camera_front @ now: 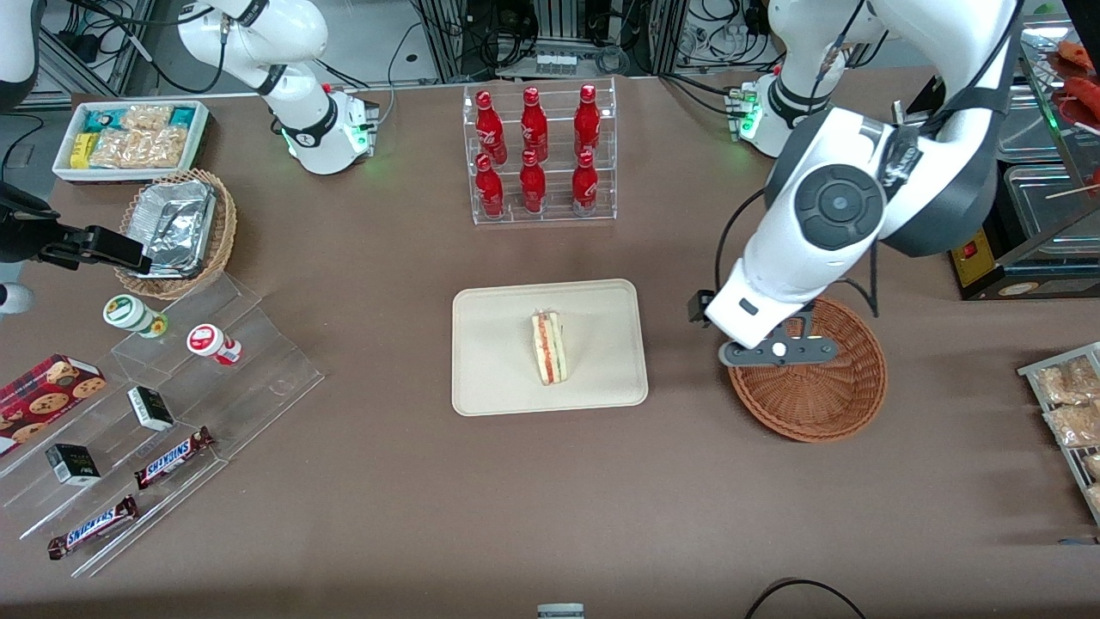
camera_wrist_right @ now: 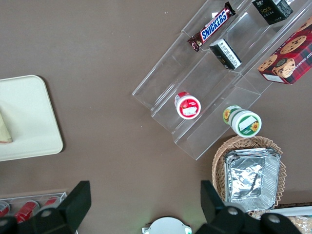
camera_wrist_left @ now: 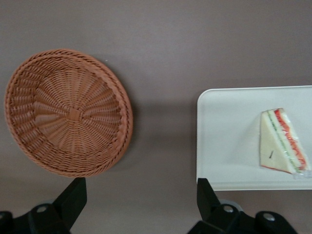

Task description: Place sandwich from basket to tray

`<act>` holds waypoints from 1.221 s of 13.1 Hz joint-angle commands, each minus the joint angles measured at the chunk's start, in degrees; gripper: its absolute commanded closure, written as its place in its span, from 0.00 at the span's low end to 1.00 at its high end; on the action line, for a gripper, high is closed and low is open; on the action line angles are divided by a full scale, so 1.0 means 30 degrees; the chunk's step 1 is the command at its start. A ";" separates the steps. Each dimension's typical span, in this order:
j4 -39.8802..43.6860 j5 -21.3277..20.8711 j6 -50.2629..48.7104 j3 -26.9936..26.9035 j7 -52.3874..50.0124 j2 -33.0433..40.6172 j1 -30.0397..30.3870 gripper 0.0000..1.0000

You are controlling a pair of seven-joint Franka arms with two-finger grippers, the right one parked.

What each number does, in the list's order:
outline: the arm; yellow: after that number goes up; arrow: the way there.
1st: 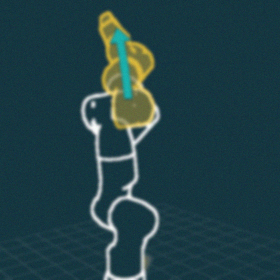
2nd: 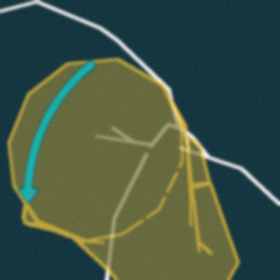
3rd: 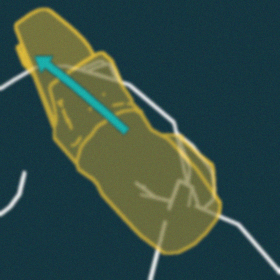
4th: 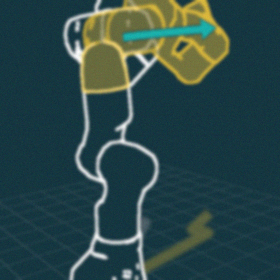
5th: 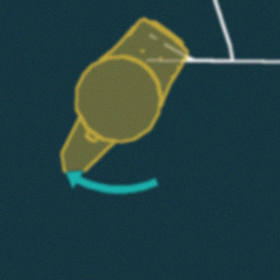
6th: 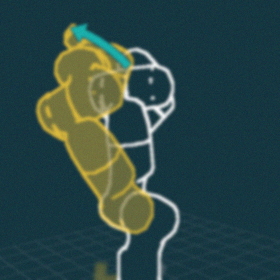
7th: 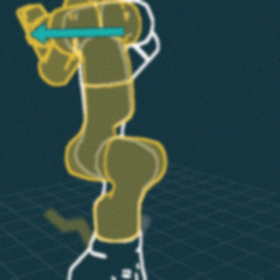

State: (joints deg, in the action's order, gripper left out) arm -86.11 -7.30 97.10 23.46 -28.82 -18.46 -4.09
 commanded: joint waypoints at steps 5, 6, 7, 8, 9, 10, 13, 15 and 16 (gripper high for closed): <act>-0.4403 0.2490 -0.1888 -0.3684 0.6317 0.5181 0.0311 0.00; -0.4403 0.2491 -0.2623 -0.4618 0.6848 0.5678 -0.0097 0.00; -0.4432 0.2491 -0.3036 -0.5498 0.7549 0.6118 -0.0449 0.00; -0.4432 0.2491 -0.3591 -0.6174 0.8629 0.6384 -0.0511 0.00; -0.4345 0.2491 -0.4177 -0.6819 0.9626 0.6647 -0.0511 0.00; -0.4344 0.2491 -0.4560 -0.7318 0.9955 0.6998 -0.0511 0.00; -0.4024 0.2198 -0.5528 -0.7469 1.0017 0.7557 -0.0190 0.00; -0.3643 0.2168 -0.5793 -0.7935 1.0046 0.7792 -0.0101 0.00; -0.3641 0.2168 -0.5881 -0.8083 1.0047 0.7937 -0.0101 0.00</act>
State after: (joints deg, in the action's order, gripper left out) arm -97.09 -0.67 80.88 0.47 0.53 3.59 -4.26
